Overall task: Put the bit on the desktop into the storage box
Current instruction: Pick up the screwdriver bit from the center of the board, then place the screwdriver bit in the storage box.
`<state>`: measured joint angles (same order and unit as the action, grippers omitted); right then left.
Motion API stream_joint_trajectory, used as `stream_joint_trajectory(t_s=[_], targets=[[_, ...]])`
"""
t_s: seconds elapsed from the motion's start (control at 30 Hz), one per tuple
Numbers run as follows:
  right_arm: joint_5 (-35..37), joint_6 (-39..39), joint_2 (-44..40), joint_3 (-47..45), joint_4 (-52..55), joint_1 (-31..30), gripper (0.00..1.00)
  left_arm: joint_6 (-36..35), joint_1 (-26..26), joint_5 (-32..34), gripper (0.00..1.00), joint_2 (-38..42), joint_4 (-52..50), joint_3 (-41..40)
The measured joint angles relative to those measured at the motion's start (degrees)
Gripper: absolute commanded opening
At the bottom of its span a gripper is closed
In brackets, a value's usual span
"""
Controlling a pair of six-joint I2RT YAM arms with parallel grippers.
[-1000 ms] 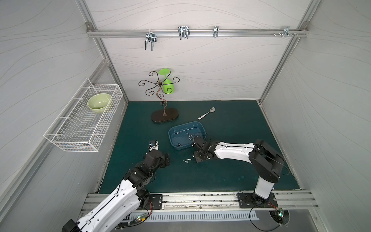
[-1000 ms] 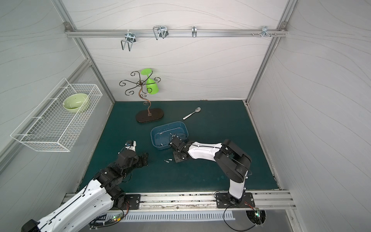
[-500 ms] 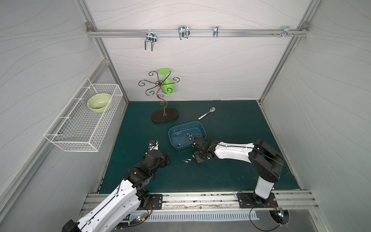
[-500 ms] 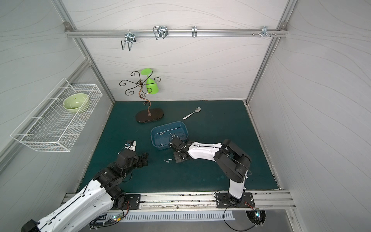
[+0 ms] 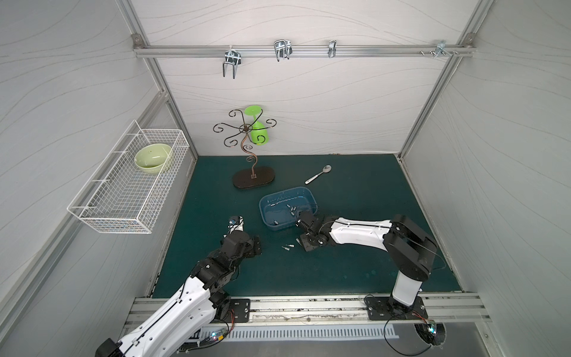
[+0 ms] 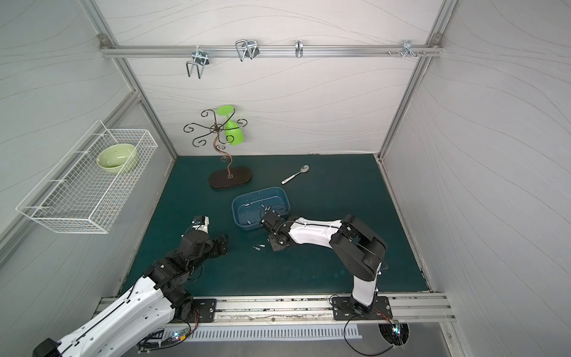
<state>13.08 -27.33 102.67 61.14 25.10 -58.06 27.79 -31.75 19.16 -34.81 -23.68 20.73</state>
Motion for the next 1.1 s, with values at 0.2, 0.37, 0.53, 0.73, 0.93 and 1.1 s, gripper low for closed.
stream_joint_trajectory(t_s=[0.2,0.37,0.53,0.73,0.93,1.1], targets=[[0.0,0.8,-4.4,0.0,4.8,0.0,0.09,0.0,0.0,0.2,0.99,1.1,0.0,-0.2],[-1.0,2.0,-12.1,0.3,7.1,1.2,0.1,0.0,0.0,0.2,0.99,1.4,0.0,-0.3],[-4.4,3.7,-15.8,3.2,7.5,4.8,0.1,0.0,0.0,0.2,0.99,1.4,0.0,-0.3],[-9.2,6.0,-14.2,9.1,5.8,8.6,0.1,0.0,0.0,0.2,0.99,1.4,0.0,-0.3],[-13.1,7.9,-5.6,16.2,0.9,11.4,0.1,0.0,0.0,0.2,0.99,1.0,0.0,-0.3],[-14.8,9.0,2.7,20.1,-2.2,13.2,0.1,0.0,0.0,0.2,0.99,-0.2,0.0,-0.3]])
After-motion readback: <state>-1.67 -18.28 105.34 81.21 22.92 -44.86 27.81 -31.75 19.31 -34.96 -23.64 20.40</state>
